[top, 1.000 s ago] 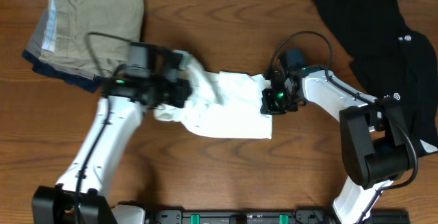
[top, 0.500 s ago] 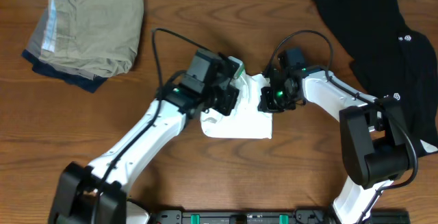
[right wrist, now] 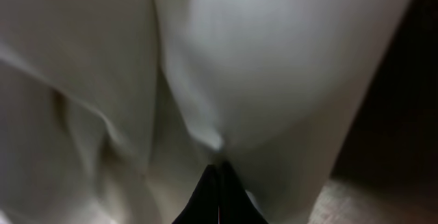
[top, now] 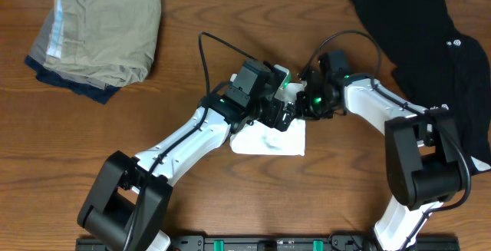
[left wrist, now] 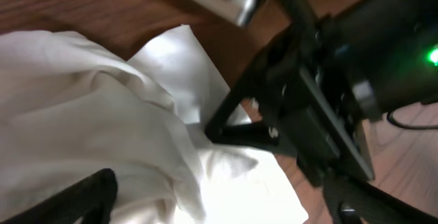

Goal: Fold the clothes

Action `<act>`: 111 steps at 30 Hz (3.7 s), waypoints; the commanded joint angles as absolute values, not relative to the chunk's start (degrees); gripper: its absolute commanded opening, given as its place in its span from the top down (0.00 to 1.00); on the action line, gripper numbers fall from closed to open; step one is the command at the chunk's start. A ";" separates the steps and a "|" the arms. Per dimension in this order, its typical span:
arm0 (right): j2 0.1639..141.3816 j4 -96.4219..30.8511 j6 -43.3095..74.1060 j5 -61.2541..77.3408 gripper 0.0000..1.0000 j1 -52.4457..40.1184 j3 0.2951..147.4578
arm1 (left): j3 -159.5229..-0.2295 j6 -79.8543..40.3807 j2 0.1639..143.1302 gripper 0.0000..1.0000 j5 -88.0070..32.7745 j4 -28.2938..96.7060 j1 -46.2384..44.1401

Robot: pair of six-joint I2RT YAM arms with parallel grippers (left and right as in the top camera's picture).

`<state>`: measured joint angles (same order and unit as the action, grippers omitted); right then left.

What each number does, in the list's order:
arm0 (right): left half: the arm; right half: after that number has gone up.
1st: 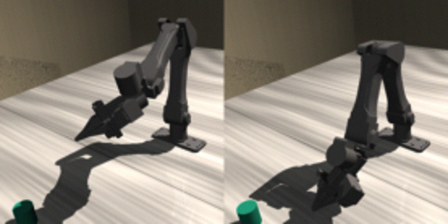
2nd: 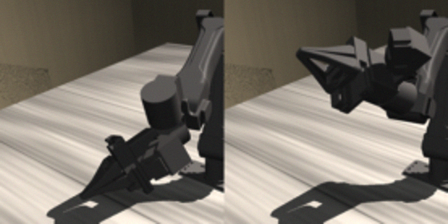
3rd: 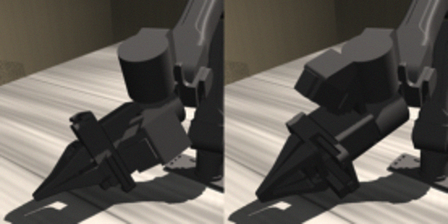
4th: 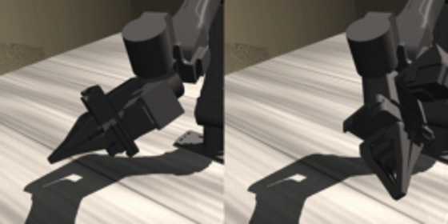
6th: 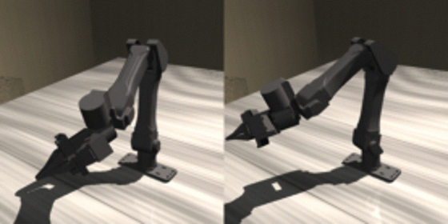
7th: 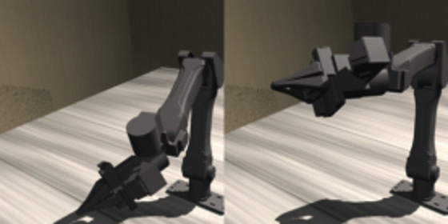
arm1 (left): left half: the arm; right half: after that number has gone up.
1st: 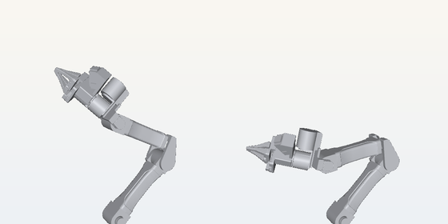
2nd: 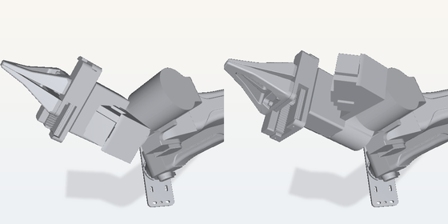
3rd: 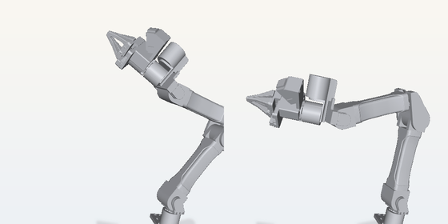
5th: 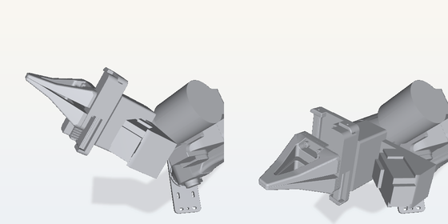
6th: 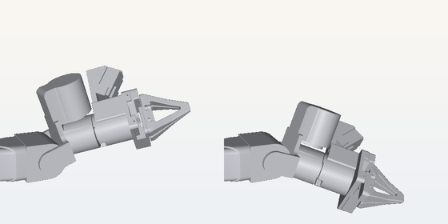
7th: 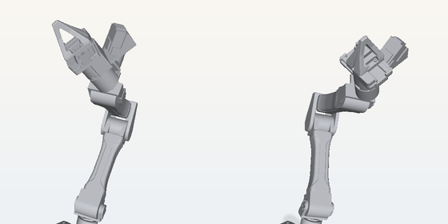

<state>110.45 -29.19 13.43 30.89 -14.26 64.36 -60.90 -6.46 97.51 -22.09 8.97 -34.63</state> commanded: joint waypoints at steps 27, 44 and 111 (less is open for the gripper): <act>97.34 -24.10 -7.55 21.71 0.37 -25.63 65.21 | -62.76 -9.50 73.17 0.02 -11.73 23.38 -7.25; 101.03 -21.37 -12.97 16.95 0.64 -30.09 65.19 | -62.76 -8.99 77.36 0.02 -8.01 23.53 -6.76; 92.01 -51.75 4.36 24.62 0.51 -11.18 73.21 | -62.67 -7.35 77.49 0.02 -8.01 25.23 -6.76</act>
<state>94.21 -51.03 6.83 21.61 -9.89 71.99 -62.22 -8.56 76.90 -8.58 24.77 -7.01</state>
